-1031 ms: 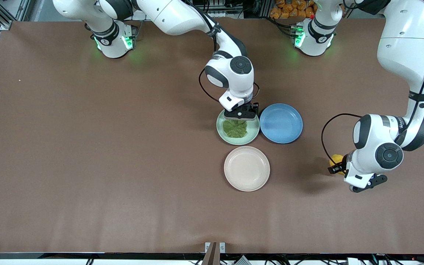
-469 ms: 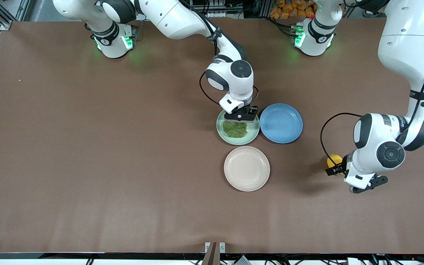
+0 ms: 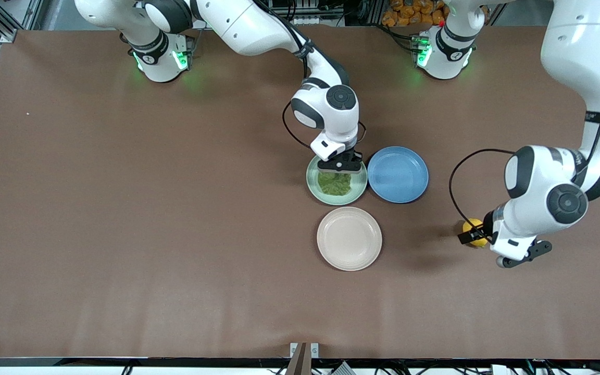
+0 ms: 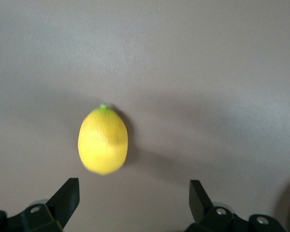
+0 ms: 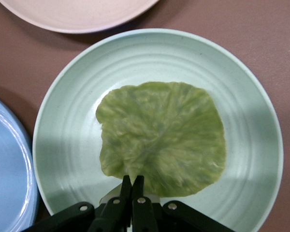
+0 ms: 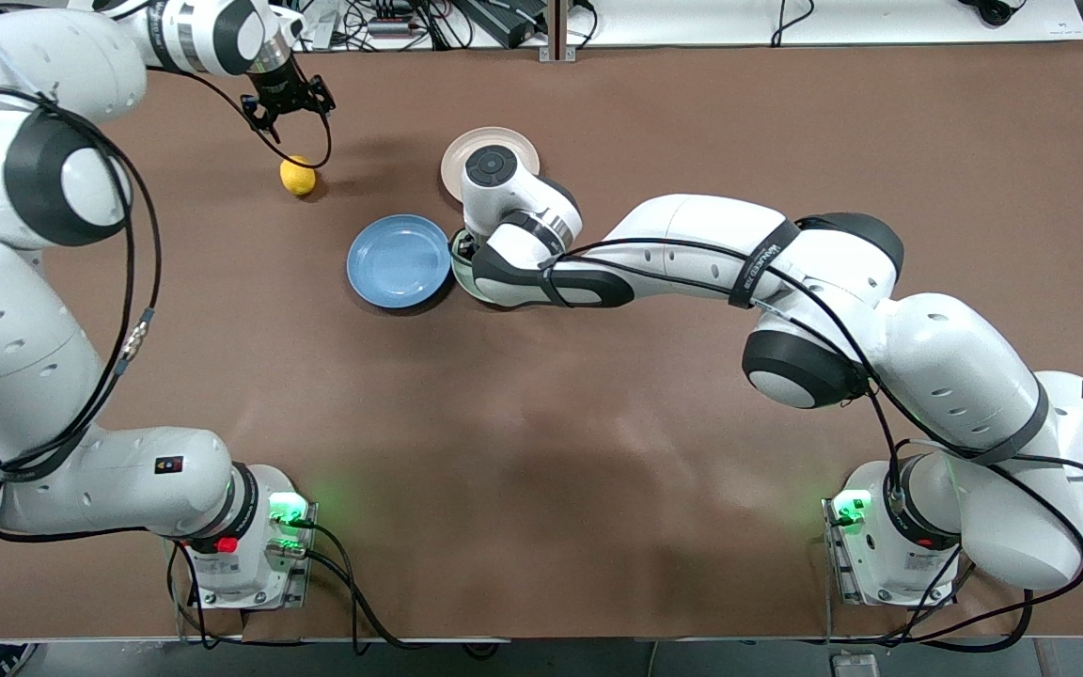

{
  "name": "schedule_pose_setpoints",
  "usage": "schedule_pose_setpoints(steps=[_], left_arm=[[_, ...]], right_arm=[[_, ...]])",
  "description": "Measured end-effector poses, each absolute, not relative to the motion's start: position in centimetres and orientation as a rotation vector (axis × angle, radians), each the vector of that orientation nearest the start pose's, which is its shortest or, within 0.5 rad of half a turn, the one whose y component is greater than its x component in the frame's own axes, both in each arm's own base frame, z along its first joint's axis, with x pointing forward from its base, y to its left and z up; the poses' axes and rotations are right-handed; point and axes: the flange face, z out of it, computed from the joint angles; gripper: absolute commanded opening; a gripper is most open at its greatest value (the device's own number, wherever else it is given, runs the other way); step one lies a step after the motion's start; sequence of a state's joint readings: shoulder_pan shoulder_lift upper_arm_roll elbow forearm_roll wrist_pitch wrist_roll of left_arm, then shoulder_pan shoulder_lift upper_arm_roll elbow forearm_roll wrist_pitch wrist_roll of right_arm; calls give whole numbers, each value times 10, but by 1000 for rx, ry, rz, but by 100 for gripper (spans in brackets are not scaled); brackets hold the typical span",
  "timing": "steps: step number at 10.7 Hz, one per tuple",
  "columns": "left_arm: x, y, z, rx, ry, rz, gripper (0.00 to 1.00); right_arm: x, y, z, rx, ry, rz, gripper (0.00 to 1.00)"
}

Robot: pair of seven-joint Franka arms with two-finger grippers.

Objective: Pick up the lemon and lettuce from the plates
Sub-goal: 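Open the left gripper off the lemon while the right gripper lifts the lettuce, then carry the lettuce away from the plates while the left gripper retracts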

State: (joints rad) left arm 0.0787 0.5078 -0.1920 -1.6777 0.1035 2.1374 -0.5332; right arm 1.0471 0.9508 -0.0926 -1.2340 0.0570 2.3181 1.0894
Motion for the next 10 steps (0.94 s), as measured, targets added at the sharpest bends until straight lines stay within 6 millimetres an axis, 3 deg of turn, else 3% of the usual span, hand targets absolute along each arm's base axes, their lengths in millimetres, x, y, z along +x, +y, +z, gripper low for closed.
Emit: schedule_pose_setpoints(steps=[3,5,8,10], left_arm=[[628,-58,342,-3105,-645,-13,100],[602,-60,363,-3097,-636,-45,100],[570,-66,395,-3087,-609,-103,100],[560,-81,413,-3093,-565,-146,100]], right_arm=[[440,634,225,-3063,221,-129,0],[460,622,266,-3072,270,-114,0],[497,587,362,-3072,303,-105,0],[530,523,455,-3091,260,-77,0]])
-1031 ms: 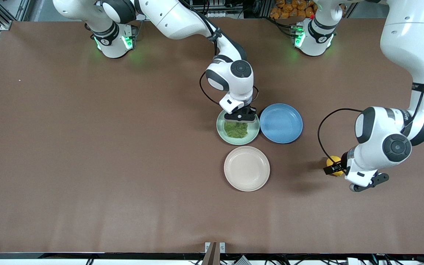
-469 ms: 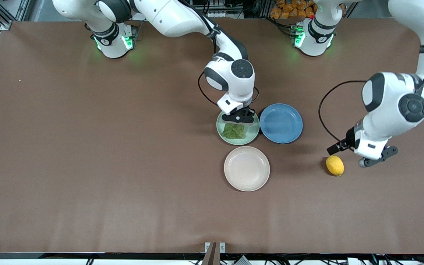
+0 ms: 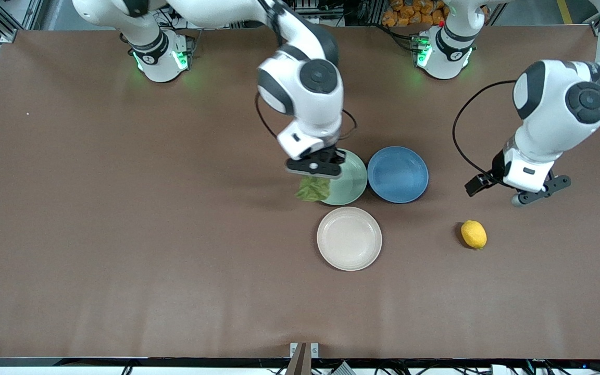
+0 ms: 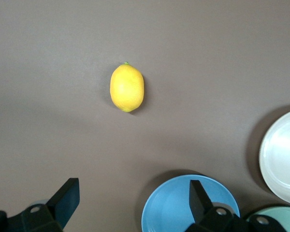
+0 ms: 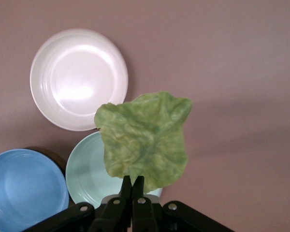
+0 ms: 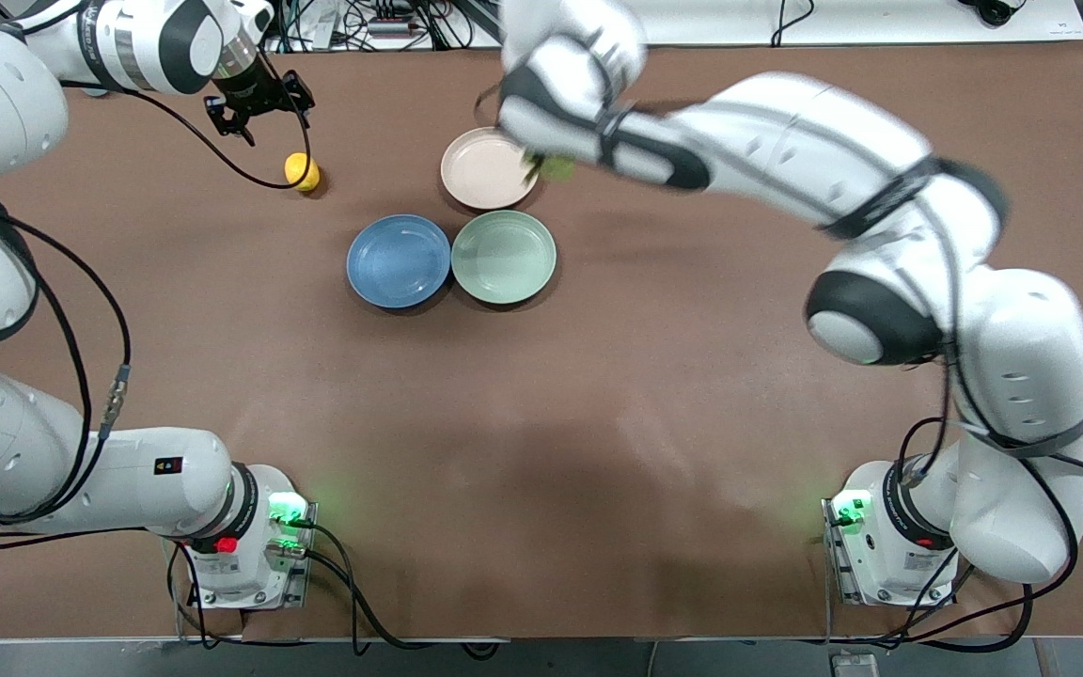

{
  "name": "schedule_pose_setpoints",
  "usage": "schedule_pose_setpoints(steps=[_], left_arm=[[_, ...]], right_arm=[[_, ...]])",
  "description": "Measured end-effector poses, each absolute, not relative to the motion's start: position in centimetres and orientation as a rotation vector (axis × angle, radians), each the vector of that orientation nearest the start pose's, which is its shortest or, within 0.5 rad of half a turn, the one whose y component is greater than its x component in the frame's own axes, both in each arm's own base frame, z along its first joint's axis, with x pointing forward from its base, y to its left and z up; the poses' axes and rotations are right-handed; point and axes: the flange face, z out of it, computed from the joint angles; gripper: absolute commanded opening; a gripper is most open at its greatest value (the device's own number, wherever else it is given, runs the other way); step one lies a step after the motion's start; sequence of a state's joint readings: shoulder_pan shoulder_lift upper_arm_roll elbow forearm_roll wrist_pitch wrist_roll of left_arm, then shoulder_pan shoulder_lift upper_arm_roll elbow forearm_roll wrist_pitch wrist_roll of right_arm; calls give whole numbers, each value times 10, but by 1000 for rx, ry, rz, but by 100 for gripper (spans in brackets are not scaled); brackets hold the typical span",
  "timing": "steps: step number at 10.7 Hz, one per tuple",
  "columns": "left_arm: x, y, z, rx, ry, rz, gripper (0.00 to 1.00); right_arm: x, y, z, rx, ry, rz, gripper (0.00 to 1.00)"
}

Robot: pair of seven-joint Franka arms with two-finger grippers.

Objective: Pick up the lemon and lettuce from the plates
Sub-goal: 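Carry the lettuce away from the plates while the left gripper retracts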

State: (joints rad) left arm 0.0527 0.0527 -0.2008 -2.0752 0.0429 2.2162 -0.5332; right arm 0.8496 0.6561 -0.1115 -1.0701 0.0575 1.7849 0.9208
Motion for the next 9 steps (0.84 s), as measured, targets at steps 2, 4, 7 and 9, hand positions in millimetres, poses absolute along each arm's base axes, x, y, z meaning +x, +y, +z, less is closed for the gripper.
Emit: schedule_pose_setpoints(steps=[2,4,7,9], left_arm=[[559,-89,434,-3106,-505,-199,100],[561,-88,472,-3112,-360,-198,100],[558,-97,540,-3111,-235,-187,100],[553,-101,569,-3112,-130,-211,100]], right_arm=[[558,430,537,-3121,171,-30,0],[588,331,584,-3132,84,3,0],[610,213,613,-3150,-69,67,0],[627,127,609,-3148,-123,99,0]])
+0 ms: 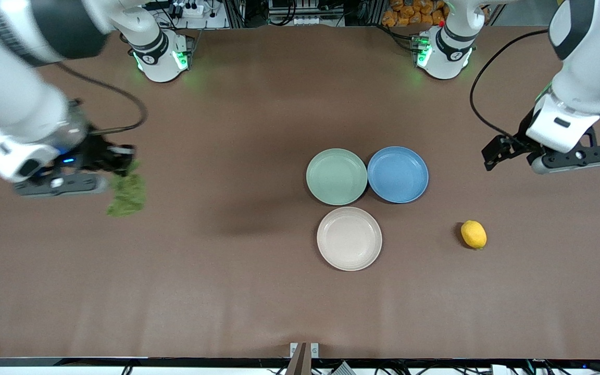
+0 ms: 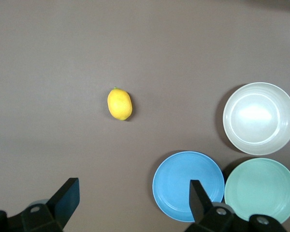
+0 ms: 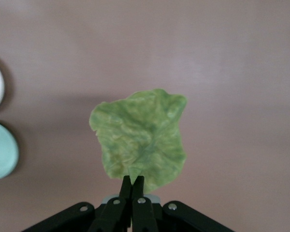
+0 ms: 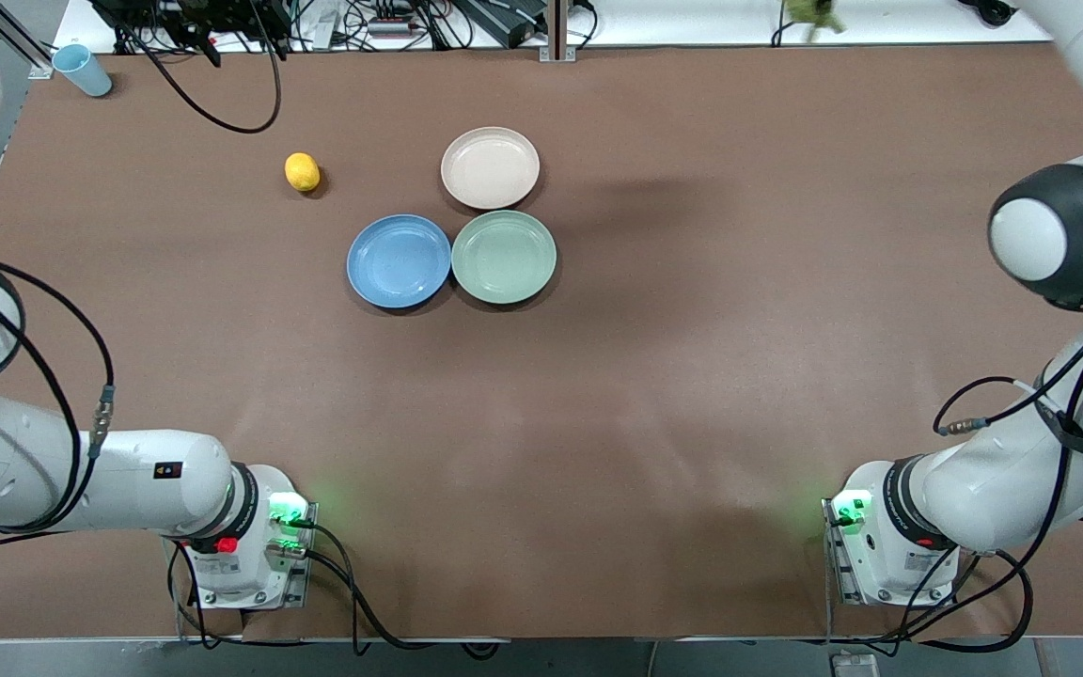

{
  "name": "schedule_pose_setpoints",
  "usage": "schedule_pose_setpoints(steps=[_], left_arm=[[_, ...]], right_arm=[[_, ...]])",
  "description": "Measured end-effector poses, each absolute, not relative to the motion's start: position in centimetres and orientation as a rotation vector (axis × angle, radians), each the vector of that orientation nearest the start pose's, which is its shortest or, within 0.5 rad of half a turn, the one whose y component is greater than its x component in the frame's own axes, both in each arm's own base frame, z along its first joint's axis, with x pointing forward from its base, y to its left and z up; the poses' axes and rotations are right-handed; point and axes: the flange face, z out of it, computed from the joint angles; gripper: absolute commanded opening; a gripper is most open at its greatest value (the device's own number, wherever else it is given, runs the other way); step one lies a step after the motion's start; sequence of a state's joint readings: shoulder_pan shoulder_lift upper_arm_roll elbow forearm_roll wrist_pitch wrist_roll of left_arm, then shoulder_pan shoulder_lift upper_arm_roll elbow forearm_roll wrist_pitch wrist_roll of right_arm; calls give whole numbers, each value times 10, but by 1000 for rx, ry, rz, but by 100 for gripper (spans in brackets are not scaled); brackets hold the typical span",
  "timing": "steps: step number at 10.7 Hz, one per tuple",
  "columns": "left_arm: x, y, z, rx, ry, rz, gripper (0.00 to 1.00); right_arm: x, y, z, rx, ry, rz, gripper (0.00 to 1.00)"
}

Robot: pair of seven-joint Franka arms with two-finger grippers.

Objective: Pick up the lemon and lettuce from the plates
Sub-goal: 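Carry the lettuce away from the plates while the left gripper retracts, then lower the lettuce onto the table and open the right gripper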

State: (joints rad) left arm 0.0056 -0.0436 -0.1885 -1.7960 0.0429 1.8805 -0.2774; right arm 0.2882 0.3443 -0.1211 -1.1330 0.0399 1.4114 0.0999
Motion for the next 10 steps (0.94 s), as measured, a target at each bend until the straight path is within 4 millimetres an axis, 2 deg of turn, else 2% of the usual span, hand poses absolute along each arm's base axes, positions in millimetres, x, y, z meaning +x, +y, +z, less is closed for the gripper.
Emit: schedule_pose_setpoints(steps=[1,2,3,4,6,8,10], left_arm=[[551,-97,582,-3110,-87,-202,100],[550,-92,593,-3108,-62,-190,100],[549,-88,602,-3107,-50,-188,100],[548,-87,607,-3106,-41,-181,100],[542,-84,611,-3097,78,-89,100],[536,-67,621,-3103,143,-6,100],[535,-64,636,-3146,137,-16,100]], right_arm=[[633,85,599,-3144,-82,137,0],[637,54,581,-3139,-28,181,0],[642,34,559,-3132,20,201,0],[646,23,535,-3129,49,204,0],[649,16,488,-3130,75,139,0],[641,0,432,-3128,118,75,0],[627,-11,378,-3130,150,13,0]])
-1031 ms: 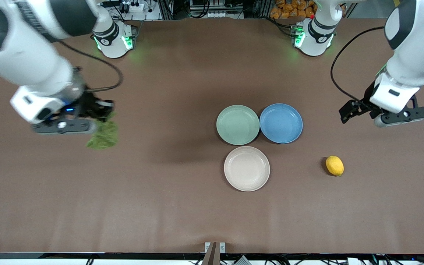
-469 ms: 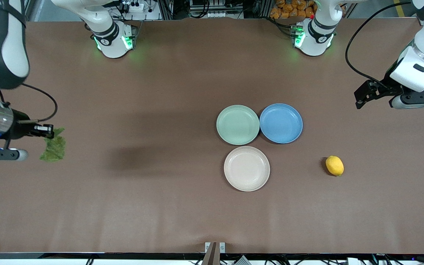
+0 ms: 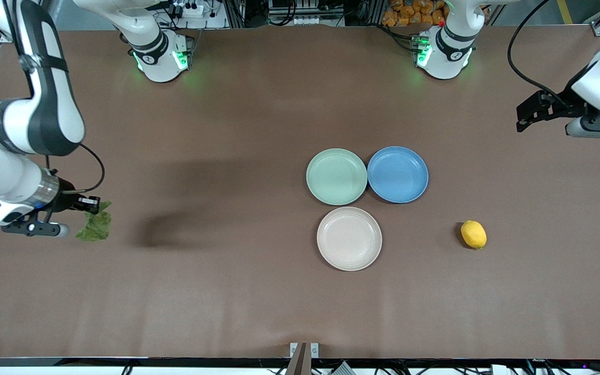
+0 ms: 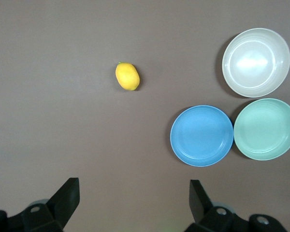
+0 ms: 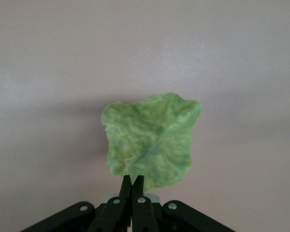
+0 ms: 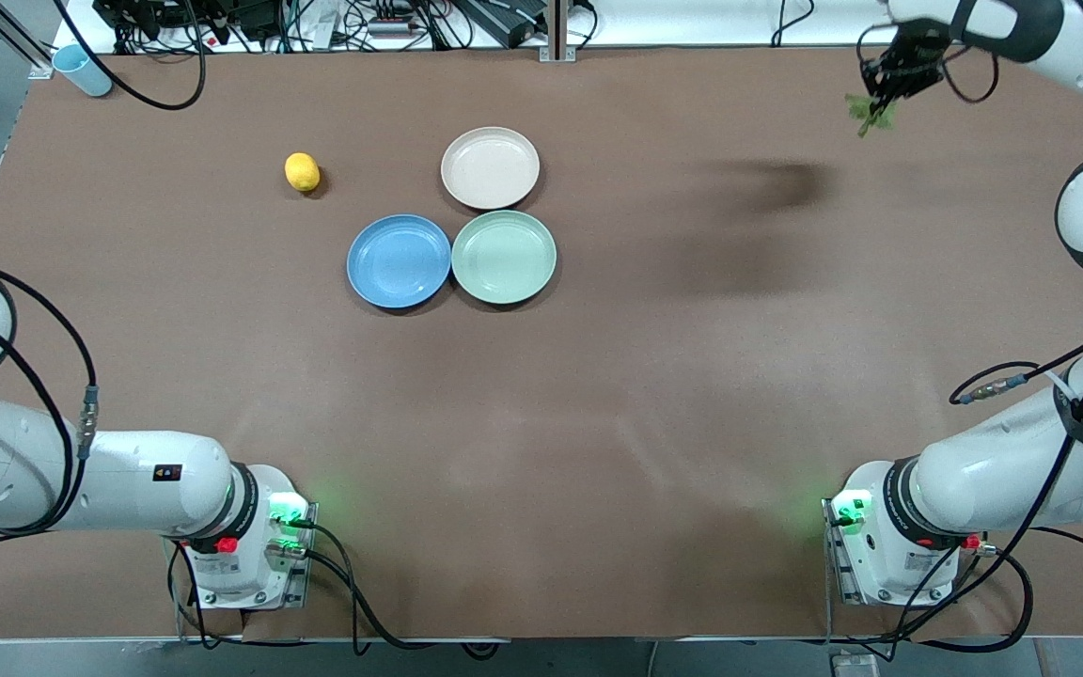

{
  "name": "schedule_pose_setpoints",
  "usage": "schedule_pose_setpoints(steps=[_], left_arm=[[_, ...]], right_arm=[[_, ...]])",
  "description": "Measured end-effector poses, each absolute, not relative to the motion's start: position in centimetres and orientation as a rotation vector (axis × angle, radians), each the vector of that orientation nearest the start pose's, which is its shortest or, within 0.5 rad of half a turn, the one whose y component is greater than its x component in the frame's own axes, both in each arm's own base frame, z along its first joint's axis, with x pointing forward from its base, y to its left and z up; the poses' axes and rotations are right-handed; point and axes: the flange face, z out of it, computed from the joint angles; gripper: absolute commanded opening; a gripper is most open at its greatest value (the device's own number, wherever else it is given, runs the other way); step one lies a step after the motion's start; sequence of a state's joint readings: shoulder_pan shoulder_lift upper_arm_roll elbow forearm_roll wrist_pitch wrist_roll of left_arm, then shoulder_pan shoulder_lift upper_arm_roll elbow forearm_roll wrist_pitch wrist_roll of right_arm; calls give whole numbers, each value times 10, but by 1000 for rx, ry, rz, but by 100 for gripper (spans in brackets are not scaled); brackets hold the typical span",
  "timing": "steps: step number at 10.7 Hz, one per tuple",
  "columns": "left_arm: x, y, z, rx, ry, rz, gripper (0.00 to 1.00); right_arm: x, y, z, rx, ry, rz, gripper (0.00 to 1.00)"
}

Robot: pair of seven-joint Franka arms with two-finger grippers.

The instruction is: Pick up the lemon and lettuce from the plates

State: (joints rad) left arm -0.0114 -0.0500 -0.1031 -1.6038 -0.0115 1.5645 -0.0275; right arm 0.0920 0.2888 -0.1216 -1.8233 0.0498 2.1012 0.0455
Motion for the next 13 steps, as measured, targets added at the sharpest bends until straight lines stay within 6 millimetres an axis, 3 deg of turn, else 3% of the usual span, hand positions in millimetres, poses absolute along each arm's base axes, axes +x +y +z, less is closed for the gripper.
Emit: schedule_pose_setpoints(steps=[3,4,5,6,8,10,11,13], left_arm=[[535,-61,644,-3167,86,-38,100],[535,-59,643,-3169,41,-35,100],[536,-59,642,-3169,-10,-31,100],[537,-58,641,-3169,-60,-26,100],[538,-57,641,-3165,-96,-28,100],[538,-57,647,-3166,-96,-49,100],[538,-58,650,-3157,-88,-59,100],[536,-68,651,-3125,-50,-69,100]], right_arm=[[606,-12,321,-3133,156,-79,1],[601,-13,312,-3134,157,-66,9],[600,-13,308,-3135,158,-59,37],[599,-13,304,-3136,158,-54,99],[599,-13,299,-3137,158,-47,100],[604,-12,306,-3136,155,-54,100],[609,-11,318,-3135,152,-45,100],[626,-16,361,-3128,161,-120,100]])
